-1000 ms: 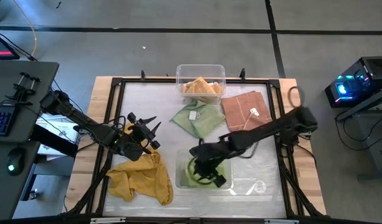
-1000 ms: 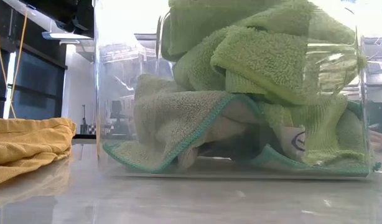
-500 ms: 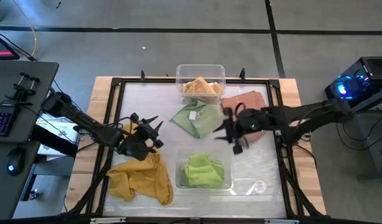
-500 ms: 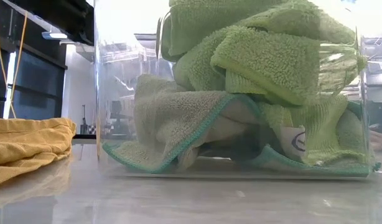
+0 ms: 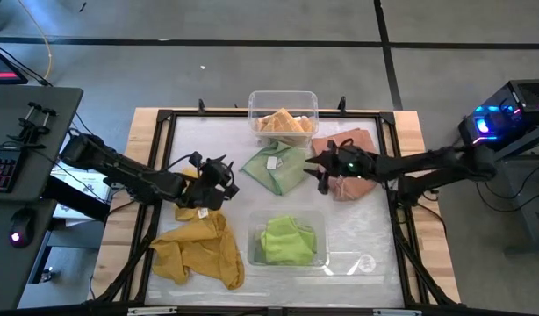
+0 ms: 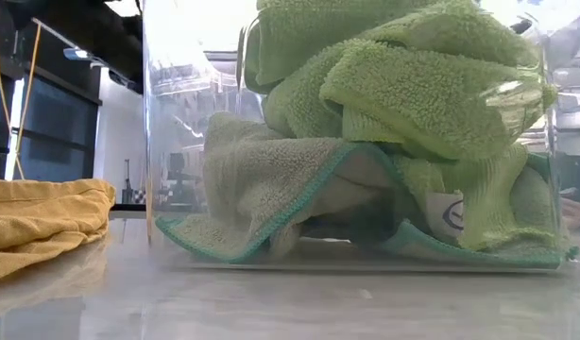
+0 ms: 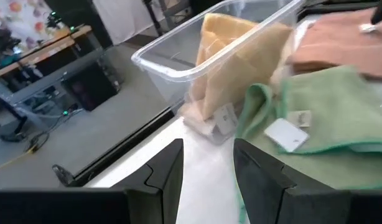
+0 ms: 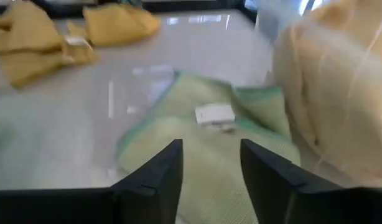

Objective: Sort towels by color in basket
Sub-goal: Put the green towel into the bottom transparent bin

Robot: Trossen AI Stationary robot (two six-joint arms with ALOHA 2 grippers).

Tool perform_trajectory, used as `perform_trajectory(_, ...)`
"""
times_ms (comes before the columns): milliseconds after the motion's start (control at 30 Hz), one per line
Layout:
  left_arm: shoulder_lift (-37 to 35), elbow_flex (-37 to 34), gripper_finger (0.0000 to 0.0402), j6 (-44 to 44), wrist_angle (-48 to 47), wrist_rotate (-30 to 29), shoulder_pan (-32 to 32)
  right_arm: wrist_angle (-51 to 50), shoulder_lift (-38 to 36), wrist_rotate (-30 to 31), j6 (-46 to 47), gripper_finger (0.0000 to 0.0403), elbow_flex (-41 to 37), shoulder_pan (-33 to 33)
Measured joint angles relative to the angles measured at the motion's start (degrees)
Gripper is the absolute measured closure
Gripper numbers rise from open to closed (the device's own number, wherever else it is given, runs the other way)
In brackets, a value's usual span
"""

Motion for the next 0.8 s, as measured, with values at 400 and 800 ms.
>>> perform_trajectory(400, 0.0, 0.0, 0.0275, 4.0, 3.0, 3.7, 2.8, -0.4, 26.1, -1.4, -10.9, 0.0193, 10.5, -1.7)
perform_trajectory(800, 0.0, 0.0, 0.0275, 6.2, 5.7, 4.4, 1.6, 2.0, 33.3, -0.7, -5.7, 0.0380, 10.7, -2.8)
